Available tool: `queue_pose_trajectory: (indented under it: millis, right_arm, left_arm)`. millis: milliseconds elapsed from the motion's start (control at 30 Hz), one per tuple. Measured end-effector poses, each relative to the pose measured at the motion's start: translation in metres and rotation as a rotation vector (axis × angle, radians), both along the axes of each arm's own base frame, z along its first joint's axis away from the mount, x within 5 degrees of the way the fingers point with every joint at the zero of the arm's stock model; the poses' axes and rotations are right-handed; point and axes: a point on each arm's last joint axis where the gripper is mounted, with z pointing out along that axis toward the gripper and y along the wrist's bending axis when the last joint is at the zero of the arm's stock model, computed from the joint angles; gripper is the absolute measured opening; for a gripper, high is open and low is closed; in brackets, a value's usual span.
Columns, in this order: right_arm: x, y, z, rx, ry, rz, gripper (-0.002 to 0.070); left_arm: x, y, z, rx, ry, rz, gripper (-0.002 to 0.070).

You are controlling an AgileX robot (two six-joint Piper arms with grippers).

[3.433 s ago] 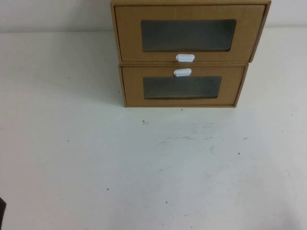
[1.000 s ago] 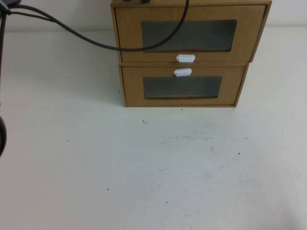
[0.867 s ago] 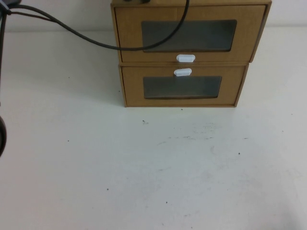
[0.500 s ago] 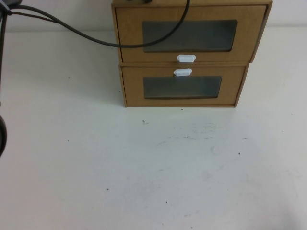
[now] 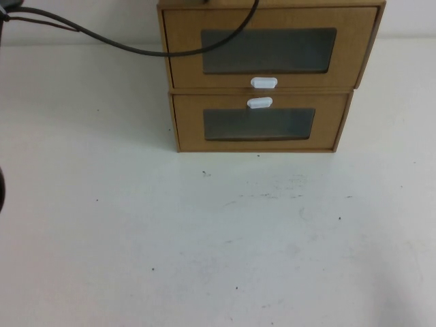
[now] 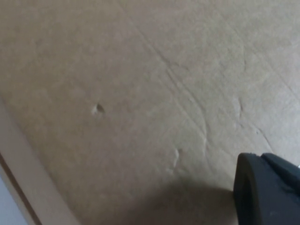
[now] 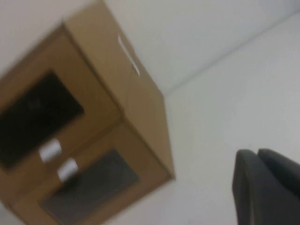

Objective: Open the shoe box
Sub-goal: 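Pull the top drawer of the cardboard box fully open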

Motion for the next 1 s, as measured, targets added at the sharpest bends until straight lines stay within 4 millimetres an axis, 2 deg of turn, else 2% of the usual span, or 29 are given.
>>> queue_pose_trajectory:
  millis: [167, 267, 400, 500, 633, 733, 867, 1000]
  right_arm:
    - [0.0, -0.011, 0.012, 0.342, -0.127, -0.107, -0.002]
    - [-0.001, -0.013, 0.013, 0.445, -0.145, -0.132, -0.002]
    - [0.0, -0.01, 0.012, 0.469, -0.125, -0.102, -0.002]
    - [-0.001, -0.004, 0.025, 0.411, -0.111, -0.032, -0.002]
    - [0.007, 0.01, 0.057, 0.247, 0.013, 0.1, -0.002]
    - [0.024, 0.019, 0.082, 0.085, 0.191, 0.214, -0.002]
    - [0.058, 0.025, 0.111, -0.1, 0.428, 0.351, -0.002]
    - [0.088, 0.028, 0.133, -0.202, 0.518, 0.451, -0.002]
  left_arm:
    - [0.003, 0.007, 0.0, -0.036, 0.025, -0.001, -0.0006]
    - [0.004, 0.01, 0.0, -0.04, 0.03, 0.003, -0.0006]
    - [0.004, 0.012, 0.0, -0.042, 0.029, 0.003, -0.0006]
    - [0.005, 0.012, 0.0, -0.042, 0.027, 0.002, -0.0006]
    - [0.004, 0.012, 0.0, -0.042, 0.028, -0.001, -0.0006]
    - [0.004, 0.012, 0.0, -0.041, 0.028, -0.002, -0.0006]
    - [0.004, 0.012, 0.0, -0.041, 0.028, -0.002, -0.0006]
    - [0.004, 0.013, 0.0, -0.043, 0.028, -0.002, -0.0006]
